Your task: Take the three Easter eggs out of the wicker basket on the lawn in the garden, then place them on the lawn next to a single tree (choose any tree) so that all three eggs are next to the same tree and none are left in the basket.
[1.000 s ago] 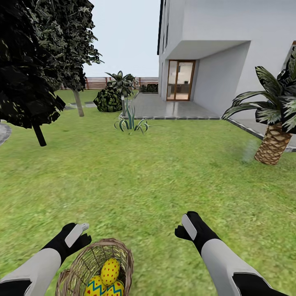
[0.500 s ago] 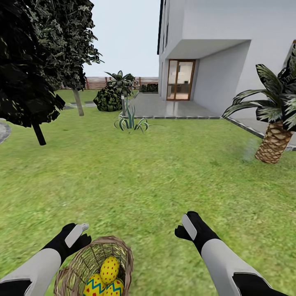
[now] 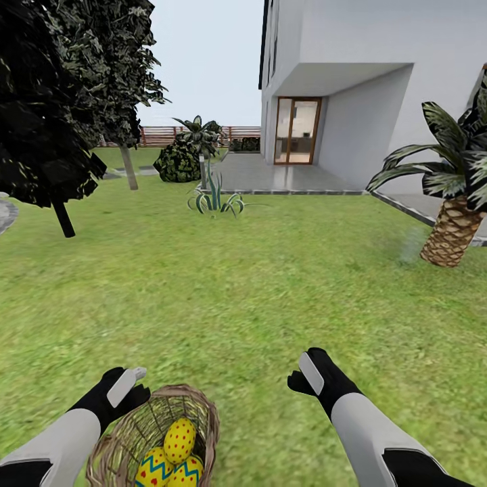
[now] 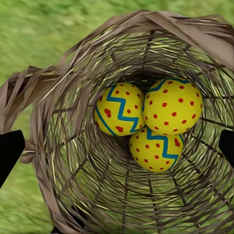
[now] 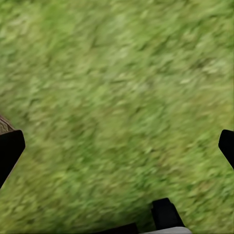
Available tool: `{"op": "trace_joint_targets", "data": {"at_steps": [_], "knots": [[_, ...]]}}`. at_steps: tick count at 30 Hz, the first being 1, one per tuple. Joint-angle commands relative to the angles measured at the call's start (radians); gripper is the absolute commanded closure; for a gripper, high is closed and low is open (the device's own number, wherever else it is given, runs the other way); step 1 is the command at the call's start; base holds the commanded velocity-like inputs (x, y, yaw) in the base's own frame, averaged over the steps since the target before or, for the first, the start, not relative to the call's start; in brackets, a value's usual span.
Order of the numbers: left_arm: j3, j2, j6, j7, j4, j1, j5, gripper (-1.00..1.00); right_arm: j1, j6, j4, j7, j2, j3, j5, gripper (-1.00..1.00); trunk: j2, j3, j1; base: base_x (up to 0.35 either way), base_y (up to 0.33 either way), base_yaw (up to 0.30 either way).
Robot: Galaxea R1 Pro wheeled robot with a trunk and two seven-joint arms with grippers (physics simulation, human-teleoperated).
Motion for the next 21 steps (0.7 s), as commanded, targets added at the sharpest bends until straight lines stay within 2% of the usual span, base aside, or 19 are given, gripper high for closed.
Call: {"op": "trace_joint_targets", "data": {"at_steps": [1,9,21], "knots": [[0.002,-0.001,0.003,0.007,-0.002,0.0,0.008,-1.0,0.0,0.0,-0.002,-0.009,0.001,-0.004,-0.01,-1.0,-0.008,-0.004,0.004,0.0,0.0,0.0],[0.002,-0.005,-0.023,0.007,-0.001,0.002,0.008,-1.0,0.0,0.0,-0.002,-0.009,0.001,-0.003,-0.009,-1.0,-0.064,-0.029,0.035,0.0,0.0,0.0],[0.001,-0.005,-0.026,0.007,-0.001,0.003,0.007,-1.0,0.0,0.0,-0.016,-0.01,0.002,-0.005,-0.007,-1.0,-0.148,-0.067,0.081,0.0,0.0,0.0]]}}
